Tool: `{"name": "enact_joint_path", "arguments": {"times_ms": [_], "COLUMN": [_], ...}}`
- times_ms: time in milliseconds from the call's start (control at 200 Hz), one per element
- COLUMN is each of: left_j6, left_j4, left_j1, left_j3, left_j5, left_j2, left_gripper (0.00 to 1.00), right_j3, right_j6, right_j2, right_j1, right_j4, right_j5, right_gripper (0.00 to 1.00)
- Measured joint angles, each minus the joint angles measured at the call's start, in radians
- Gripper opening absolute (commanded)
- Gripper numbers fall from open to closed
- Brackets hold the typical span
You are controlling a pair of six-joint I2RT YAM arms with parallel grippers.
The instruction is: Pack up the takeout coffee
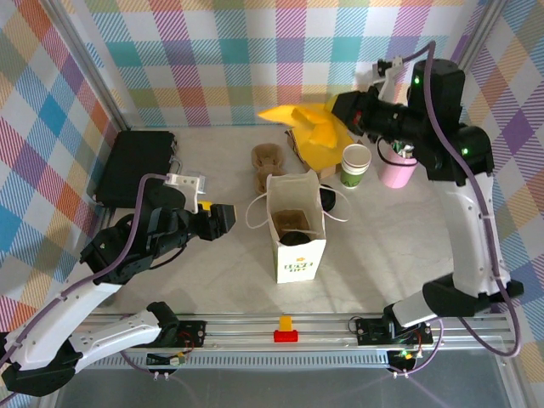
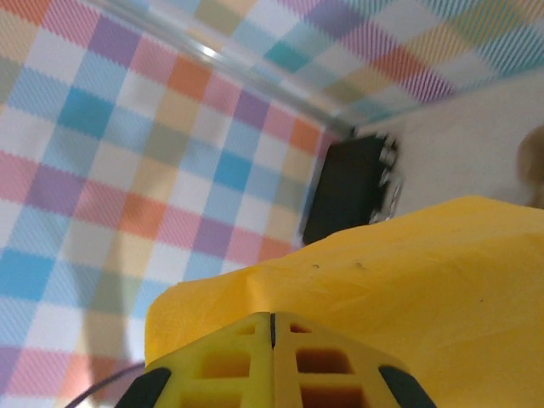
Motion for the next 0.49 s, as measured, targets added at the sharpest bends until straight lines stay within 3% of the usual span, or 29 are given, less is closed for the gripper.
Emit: {"name": "enact_joint_path", "arguments": {"times_ms": [285,495], "left_j6": [-0.029,-0.037], "left_j4": [0.0,0.002], "left_j1": [0.0,0.0], "left_j3": [0.0,-0.009], "left_j5": [0.005,0.009], "left_j2": [-0.015,-0.015], "left_gripper": [0.64,0.64], "right_j3": [-0.397,-0.578], "right_j6": [0.219,0.31], "right_j2": [-0.222,-0.305], "right_j1": [0.104,0.181], "right_j4": [0.159,0.214], "right_j5": [-0.079,-0.063], "right_gripper": [0.0,0.0]}}
